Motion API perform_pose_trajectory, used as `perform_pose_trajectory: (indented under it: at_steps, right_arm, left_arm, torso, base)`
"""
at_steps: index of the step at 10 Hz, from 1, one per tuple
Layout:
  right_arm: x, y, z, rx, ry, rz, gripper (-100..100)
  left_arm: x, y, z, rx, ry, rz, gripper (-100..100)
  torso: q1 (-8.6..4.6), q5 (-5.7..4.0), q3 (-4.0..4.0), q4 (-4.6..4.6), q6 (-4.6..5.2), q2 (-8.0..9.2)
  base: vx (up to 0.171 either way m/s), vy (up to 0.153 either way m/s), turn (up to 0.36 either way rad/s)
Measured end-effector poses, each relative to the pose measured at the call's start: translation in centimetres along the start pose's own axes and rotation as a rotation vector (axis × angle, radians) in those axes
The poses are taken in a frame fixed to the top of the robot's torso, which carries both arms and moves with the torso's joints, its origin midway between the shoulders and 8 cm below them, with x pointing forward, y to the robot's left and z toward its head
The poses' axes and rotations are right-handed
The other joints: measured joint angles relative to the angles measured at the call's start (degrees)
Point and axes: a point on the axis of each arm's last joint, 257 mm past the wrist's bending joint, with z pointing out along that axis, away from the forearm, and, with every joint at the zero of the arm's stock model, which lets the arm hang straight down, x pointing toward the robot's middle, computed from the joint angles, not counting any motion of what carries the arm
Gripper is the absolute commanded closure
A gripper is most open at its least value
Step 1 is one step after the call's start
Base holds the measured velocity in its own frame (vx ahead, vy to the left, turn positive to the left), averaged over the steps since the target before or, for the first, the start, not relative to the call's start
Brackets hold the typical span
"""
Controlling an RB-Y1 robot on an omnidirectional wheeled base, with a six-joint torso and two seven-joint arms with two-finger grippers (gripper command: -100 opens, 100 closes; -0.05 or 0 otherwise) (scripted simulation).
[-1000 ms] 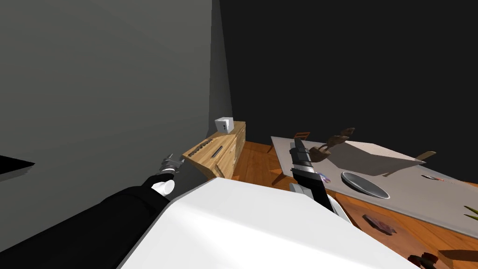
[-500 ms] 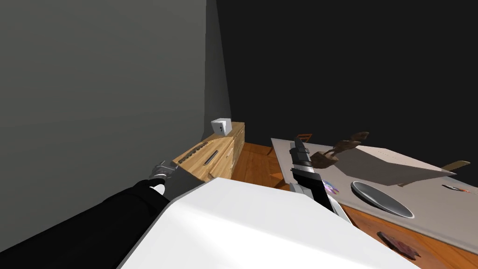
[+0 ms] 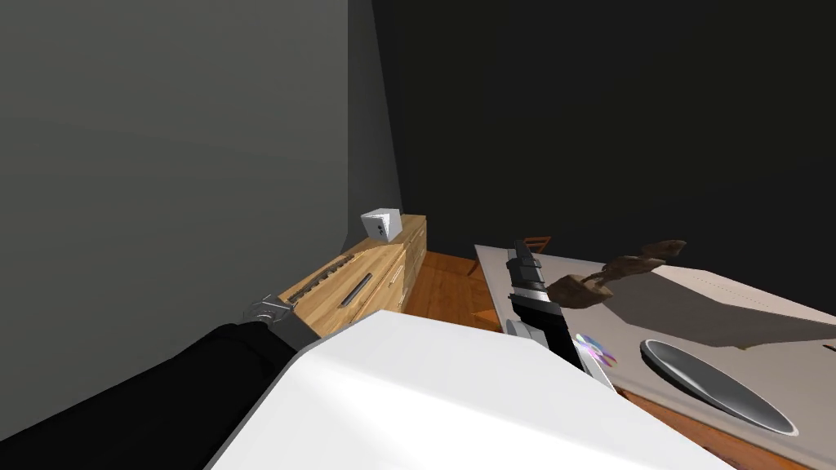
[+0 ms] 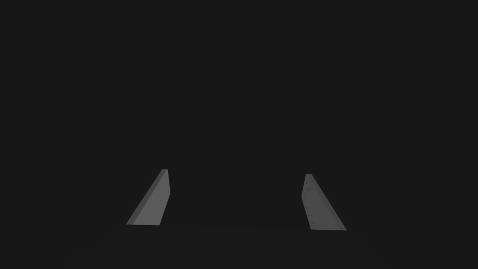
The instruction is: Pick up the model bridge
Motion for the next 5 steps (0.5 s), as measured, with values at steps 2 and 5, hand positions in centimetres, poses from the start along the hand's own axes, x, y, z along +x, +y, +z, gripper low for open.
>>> perform_pose_trajectory:
  at_steps: [2, 5]
  right_arm:
    - [0.0, 0.0, 0.0, 0.0, 0.0, 0.0, 0]
    - [0.0, 0.0, 0.0, 0.0, 0.0, 0.0, 0]
  left_arm:
    - [-2.2, -0.1, -0.3, -0.031, -0.053, -0.025, -100]
    - [-5.4, 0.3, -0.5, -0.084, -0.131, -0.062, -100]
  torso:
    - [0.07, 0.01, 0.03, 0.01, 0.0, 0.05]
    - [0.19, 0.04, 0.01, 0.0, 0.01, 0.05]
  base:
    - [0.174, -0.028, -0.009]
    - [0.193, -0.005, -0.009]
